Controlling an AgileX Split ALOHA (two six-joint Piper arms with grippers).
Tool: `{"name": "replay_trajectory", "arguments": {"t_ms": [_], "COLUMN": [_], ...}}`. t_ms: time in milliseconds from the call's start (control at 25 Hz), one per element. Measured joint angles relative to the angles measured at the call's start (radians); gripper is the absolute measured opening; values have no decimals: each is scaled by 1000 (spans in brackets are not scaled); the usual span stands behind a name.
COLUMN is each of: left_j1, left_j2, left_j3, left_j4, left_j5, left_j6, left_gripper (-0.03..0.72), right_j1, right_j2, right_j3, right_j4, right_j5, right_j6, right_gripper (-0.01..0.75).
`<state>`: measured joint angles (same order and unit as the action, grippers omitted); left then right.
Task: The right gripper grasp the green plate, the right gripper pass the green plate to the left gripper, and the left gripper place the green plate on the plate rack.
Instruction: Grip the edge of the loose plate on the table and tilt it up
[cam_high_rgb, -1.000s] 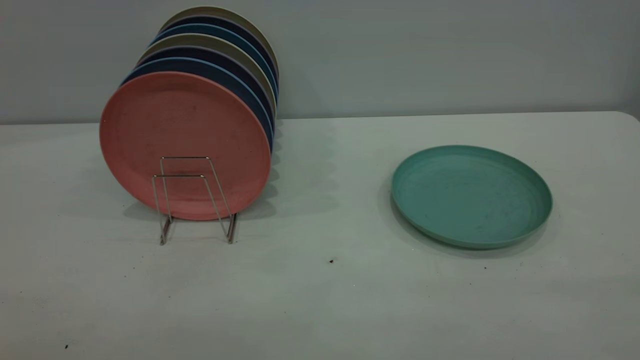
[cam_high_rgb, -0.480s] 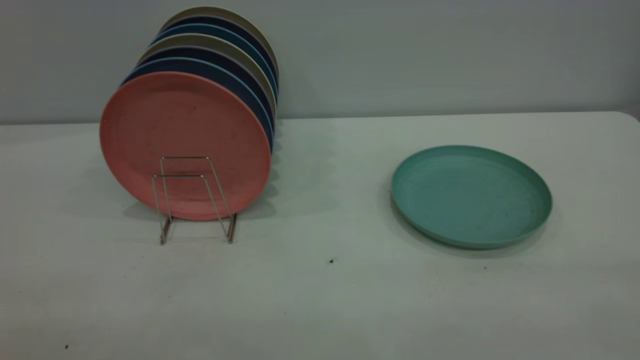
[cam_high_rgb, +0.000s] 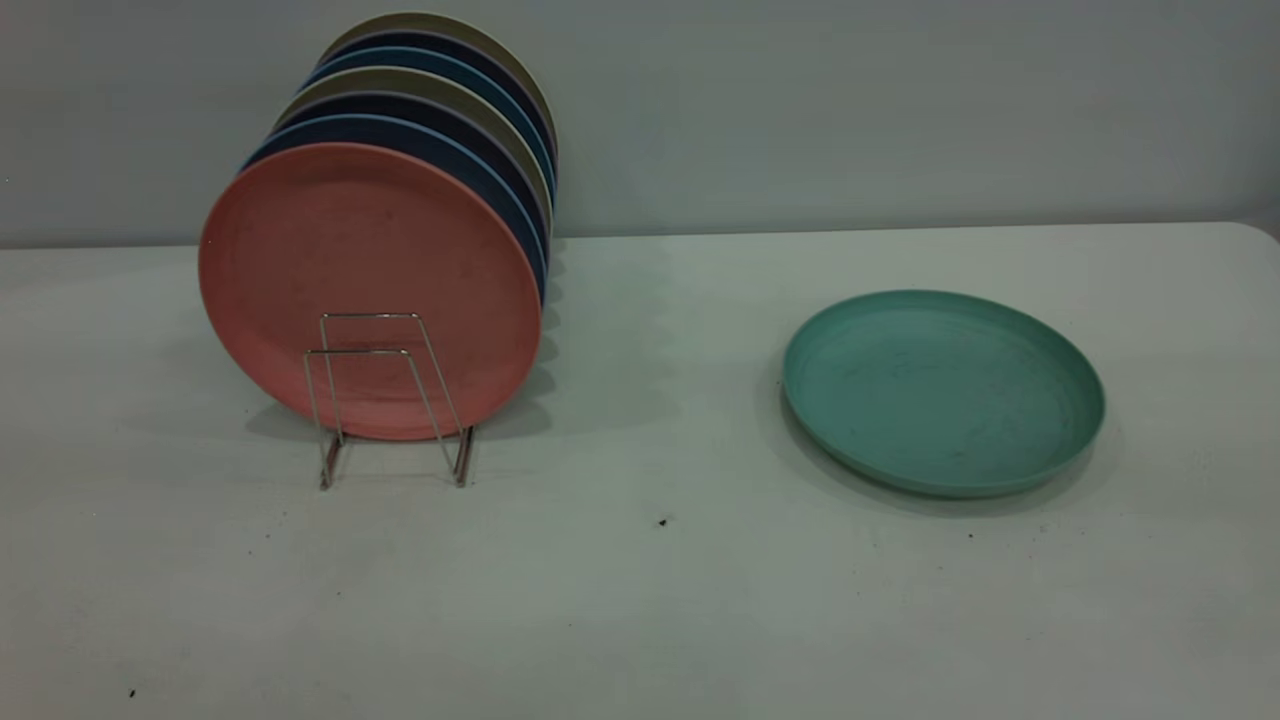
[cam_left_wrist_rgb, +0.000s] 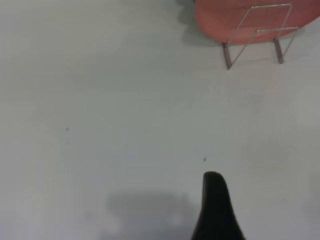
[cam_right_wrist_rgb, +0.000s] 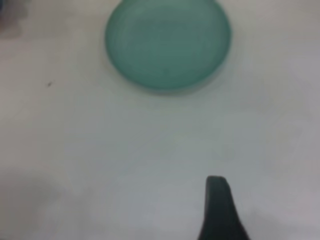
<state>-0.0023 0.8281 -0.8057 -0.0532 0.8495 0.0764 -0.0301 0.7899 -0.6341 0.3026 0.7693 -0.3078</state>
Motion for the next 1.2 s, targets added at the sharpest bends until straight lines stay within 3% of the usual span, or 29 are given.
{"name": "replay_trajectory", "arguments": {"t_ms": [240,440,640,840,1200], "left_j1": [0,-9,-104,-223,-373], "left_j2": [310,537,726,915,1166], "left_j3": [-123,-201,-293,-388,-487], "left_j4": [-53,-243,-441,-558,-618], "left_j5": [-128,-202,-239,-299,-349], "left_j6": [30,188,378,427,430], "left_gripper": [555,555,555,555,555], "right_j1": [0,0,0,-3,-133], "right_j2": [325,579,804,995,1318], "right_j3": [-79,-123,-214,-333,-555], "right_j4": [256,484,582,587,604], "right_j5": [-57,-109,-136,-150,-139], "right_j6": [-210,-411,-495,-504,-504], "right_gripper": [516,516,516,518,501]}}
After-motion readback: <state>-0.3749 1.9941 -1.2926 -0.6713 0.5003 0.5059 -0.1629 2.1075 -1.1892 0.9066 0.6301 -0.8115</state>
